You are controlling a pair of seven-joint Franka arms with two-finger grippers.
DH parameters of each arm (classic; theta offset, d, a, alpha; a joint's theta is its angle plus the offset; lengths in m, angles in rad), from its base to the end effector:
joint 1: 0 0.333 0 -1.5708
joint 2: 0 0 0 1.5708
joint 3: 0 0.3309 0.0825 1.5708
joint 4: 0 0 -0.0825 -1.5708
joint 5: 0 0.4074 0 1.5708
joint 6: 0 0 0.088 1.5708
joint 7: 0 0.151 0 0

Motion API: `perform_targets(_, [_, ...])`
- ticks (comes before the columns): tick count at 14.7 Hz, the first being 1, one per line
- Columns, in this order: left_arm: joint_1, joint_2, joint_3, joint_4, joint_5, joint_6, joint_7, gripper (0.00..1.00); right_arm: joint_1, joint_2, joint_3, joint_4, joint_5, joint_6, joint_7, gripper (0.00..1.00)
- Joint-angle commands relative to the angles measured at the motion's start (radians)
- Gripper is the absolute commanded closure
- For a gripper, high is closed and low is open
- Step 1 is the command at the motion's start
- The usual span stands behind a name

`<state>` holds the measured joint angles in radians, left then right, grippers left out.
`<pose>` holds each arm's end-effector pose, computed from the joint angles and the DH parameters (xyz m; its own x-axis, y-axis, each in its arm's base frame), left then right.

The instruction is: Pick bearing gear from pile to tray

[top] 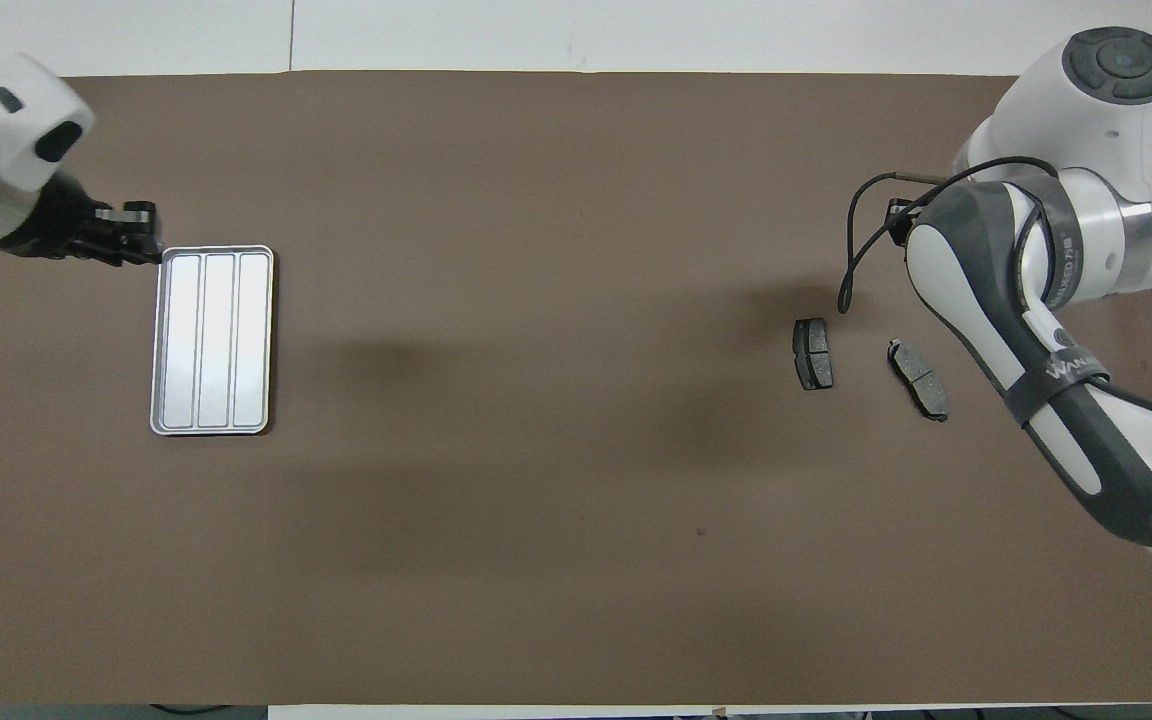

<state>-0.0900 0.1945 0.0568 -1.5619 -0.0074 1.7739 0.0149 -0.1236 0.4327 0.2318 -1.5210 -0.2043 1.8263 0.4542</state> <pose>0.6506 -0.0251 0.4984 0.9987 -0.0478 0.0178 -0.0478 -0.9988 -0.0040 0.6909 0.0318 0.3690 0.9527 -0.2971 -0.0634 -0.2867 -0.9484 0.1353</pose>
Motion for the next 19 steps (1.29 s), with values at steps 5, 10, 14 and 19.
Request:
perform_targets(5, [0.107,-0.078,-0.015,-0.369,-0.019,0.355,0.174,1.00,0.043,-0.118,0.308,0.064,0.054,-0.199,0.465,1.00])
perform_targets(10, [0.104,-0.090,-0.014,-0.524,-0.019,0.481,0.171,1.00,0.263,-0.097,0.316,-0.010,0.094,-0.011,0.953,1.00])
perform_targets(14, [0.093,-0.076,-0.015,-0.604,-0.019,0.565,0.148,1.00,0.337,-0.039,0.313,-0.102,0.054,0.203,1.110,1.00])
perform_targets(19, [0.061,-0.041,-0.015,-0.633,-0.019,0.647,0.083,1.00,0.383,0.099,0.311,-0.110,-0.133,0.315,1.236,1.00])
